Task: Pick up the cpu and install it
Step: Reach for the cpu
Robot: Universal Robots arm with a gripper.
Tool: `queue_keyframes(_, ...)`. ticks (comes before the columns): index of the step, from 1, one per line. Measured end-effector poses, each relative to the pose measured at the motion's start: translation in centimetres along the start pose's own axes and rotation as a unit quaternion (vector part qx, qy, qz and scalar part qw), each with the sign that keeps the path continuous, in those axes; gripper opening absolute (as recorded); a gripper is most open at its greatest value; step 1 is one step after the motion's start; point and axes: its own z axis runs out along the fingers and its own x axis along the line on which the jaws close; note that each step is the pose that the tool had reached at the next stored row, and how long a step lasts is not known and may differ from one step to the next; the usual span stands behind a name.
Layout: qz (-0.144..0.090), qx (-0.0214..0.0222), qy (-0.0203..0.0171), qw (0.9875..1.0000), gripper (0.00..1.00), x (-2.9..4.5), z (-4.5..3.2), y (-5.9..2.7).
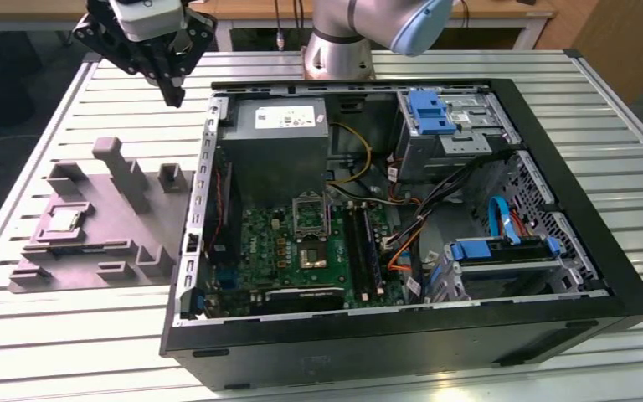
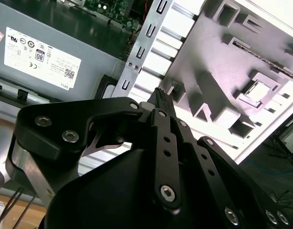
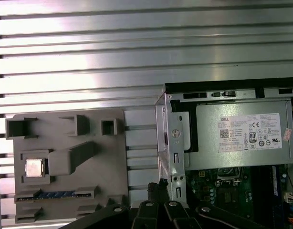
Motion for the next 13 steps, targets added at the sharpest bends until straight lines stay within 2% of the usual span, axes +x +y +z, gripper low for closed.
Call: queue_keyframes(13,0.0,0.0001,0.0008,1.0,0.11,0.66,0.04,-0.05)
